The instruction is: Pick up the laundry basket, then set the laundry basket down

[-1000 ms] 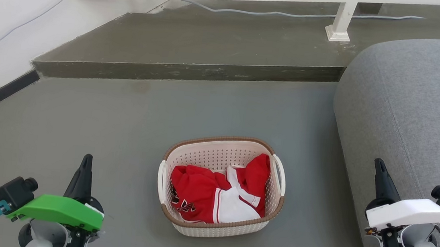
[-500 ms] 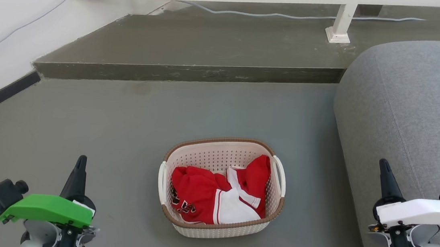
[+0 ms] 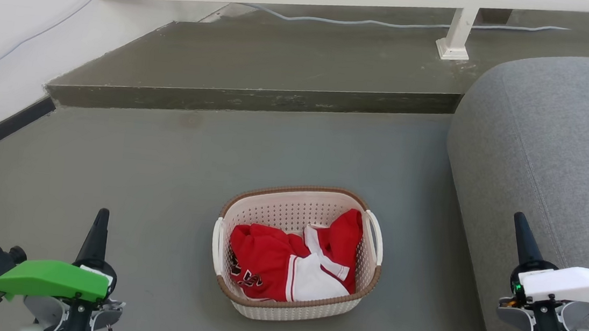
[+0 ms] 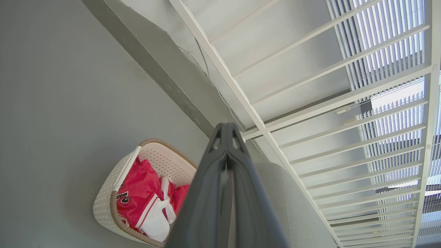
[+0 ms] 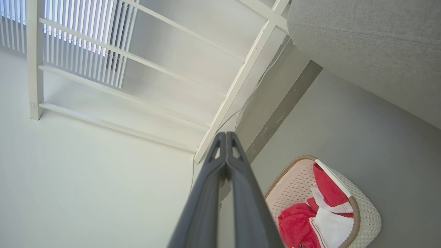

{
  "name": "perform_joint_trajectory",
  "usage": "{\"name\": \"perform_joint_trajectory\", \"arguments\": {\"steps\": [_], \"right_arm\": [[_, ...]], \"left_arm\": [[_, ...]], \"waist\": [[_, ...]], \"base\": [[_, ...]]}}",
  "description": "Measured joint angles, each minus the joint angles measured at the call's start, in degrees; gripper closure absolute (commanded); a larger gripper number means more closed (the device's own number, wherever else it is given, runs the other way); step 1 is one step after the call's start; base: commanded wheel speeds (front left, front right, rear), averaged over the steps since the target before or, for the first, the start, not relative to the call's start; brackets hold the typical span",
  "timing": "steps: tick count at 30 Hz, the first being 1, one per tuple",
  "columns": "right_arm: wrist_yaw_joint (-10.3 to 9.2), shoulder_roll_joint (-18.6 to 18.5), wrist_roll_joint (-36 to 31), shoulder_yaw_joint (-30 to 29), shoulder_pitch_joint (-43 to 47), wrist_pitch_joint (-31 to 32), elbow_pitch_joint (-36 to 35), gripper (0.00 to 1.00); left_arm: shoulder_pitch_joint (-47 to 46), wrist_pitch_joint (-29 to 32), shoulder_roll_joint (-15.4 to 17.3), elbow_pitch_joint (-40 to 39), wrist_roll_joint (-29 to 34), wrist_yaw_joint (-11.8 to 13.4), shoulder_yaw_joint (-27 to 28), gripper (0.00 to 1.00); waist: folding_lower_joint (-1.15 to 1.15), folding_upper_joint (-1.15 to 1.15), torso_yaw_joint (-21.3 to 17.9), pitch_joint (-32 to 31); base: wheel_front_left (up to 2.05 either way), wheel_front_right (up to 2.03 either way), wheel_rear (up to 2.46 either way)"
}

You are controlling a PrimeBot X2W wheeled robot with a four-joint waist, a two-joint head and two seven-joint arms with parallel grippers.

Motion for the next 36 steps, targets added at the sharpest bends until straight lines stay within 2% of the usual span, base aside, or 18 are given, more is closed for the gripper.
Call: {"name": "perform_joint_trajectory", "arguments": {"steps": [36], "right_arm": [[1.07, 1.22, 21.23, -5.57, -0.03, 6.13, -0.86, 1.00]], "left_arm": [[-0.01, 6.49, -0.04, -0.10, -19.54, -0.21, 4.86, 1.00]], "waist": [[0.00, 0.00, 0.26, -0.70]], "base": [[0.00, 0.00, 0.00]]}}
